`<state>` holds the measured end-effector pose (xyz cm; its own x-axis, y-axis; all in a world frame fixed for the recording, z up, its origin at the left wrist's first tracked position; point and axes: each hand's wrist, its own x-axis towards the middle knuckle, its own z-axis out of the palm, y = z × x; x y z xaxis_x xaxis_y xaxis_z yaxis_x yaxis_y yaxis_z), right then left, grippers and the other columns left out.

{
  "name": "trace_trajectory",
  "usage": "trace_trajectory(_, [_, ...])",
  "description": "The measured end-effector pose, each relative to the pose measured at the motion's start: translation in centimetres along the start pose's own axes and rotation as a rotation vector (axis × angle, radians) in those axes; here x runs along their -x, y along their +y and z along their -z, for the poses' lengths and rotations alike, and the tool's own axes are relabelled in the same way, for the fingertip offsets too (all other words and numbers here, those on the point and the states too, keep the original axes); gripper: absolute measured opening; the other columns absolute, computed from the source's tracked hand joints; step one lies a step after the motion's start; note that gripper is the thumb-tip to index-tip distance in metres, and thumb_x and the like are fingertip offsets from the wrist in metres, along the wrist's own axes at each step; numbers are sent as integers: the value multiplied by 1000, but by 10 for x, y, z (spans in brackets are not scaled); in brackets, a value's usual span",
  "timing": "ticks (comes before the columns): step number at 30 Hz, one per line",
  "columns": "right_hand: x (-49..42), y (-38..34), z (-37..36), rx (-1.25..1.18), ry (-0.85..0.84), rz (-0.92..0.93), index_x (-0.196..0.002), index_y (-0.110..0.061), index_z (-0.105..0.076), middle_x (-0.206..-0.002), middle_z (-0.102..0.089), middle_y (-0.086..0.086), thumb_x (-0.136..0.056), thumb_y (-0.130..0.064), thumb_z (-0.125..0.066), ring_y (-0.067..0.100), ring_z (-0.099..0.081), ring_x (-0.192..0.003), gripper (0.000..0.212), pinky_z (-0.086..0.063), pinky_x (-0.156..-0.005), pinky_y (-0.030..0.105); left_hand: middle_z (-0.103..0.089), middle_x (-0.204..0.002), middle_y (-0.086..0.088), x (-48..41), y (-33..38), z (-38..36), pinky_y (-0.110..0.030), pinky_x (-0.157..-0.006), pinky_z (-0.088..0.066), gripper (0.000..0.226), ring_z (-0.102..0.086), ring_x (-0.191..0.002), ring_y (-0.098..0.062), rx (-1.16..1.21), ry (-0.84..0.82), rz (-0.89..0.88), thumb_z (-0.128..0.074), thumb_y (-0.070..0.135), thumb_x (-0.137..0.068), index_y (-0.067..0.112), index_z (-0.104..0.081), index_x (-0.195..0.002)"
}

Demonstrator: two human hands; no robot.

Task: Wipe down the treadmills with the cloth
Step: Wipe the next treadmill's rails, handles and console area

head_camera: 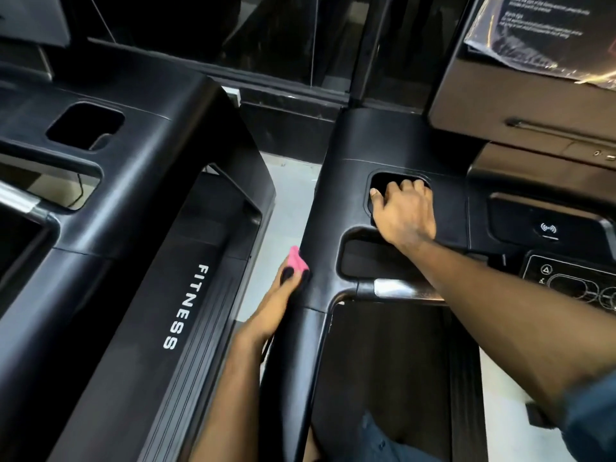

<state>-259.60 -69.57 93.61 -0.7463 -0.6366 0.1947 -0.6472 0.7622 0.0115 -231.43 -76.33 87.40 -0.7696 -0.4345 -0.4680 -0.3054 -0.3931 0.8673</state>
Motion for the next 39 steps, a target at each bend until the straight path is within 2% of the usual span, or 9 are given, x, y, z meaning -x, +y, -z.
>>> trace_trajectory(5, [-1, 3, -1, -2, 2, 3, -103, -7, -71, -105, -66, 20, -101, -51, -35, 38, -51, -108, 57, -38, -100, 50, -69, -129, -3, -47, 18, -2, -31, -100, -48, 73, -65, -118, -13, 144, -28, 151, -52, 75, -88, 22, -57, -139])
trace_trajectory(8, [-1, 2, -1, 2, 7, 6, -103, -6, -71, -105, -67, 20, -101, -51, -35, 39, -52, -108, 57, -38, -99, 50, -64, -136, 4, -13, -1, -2, -33, -105, -45, 83, -63, -122, -10, 157, 27, 154, -61, 77, -81, 29, -48, -148])
trace_trajectory(12, [0, 1, -1, 32, 2, 10, -103, -6, -72, -104, -67, 20, -102, -50, -35, 39, -52, -107, 57, -37, -100, 50, -64, -136, 11, 33, -27, -2, -28, -102, -48, 67, -60, -125, -5, 148, 30, 61, -66, 63, -84, 35, -53, -143])
trace_trajectory(16, [0, 0, -2, 42, -3, 13, -101, -6, -71, -103, -67, 21, -102, -49, -36, 39, -52, -106, 55, -36, -101, 50, -39, -155, 25, 2, -3, -4, -38, -123, -23, 62, -35, -145, 0, -57, 47, -74, -57, 63, -93, 52, -34, -150])
trace_trajectory(22, [-1, 0, 0, 41, -15, 13, -104, -7, -71, -107, -67, 21, -102, -48, -35, 39, -52, -109, 54, -35, -101, 50, -18, -162, 30, -85, 67, -19, -41, -127, -15, 73, -18, -148, 6, -362, 119, -212, -54, 64, -85, 60, -21, -150])
trace_trajectory(28, [1, 0, 2, 49, -21, 9, -106, -8, -71, -108, -67, 20, -103, -50, -31, 38, -52, -109, 58, -33, -104, 49, 4, -165, 27, 6, 23, -18, -42, -125, 0, 71, 8, -153, -3, -706, 29, -460, -54, 38, -89, 55, -26, -152])
trace_trajectory(33, [1, 0, 1, 60, -24, 11, -104, -9, -72, -106, -67, 19, -103, -52, -28, 37, -53, -107, 61, -34, -104, 49, -6, -162, 33, 28, 35, -18, -29, -120, 4, 48, 13, -148, 9, -498, -71, -309, -45, 49, -94, 55, -47, -142])
trace_trajectory(36, [0, 0, 0, 54, -9, 9, -103, -8, -72, -105, -68, 19, -103, -52, -29, 38, -54, -106, 61, -35, -103, 50, -7, -163, 31, -11, 63, -35, -37, -123, 3, 61, 11, -152, 1, -605, 19, -338, -13, 78, -92, 59, -47, -139])
trace_trajectory(39, [0, 0, 1, 47, -19, 7, -103, -9, -71, -105, -67, 19, -103, -52, -28, 38, -54, -106, 61, -36, -102, 50, -11, -165, 24, -56, 85, -48, -55, -124, -2, 45, 6, -155, -12, -733, 79, -367, -20, 57, -102, 57, -47, -138])
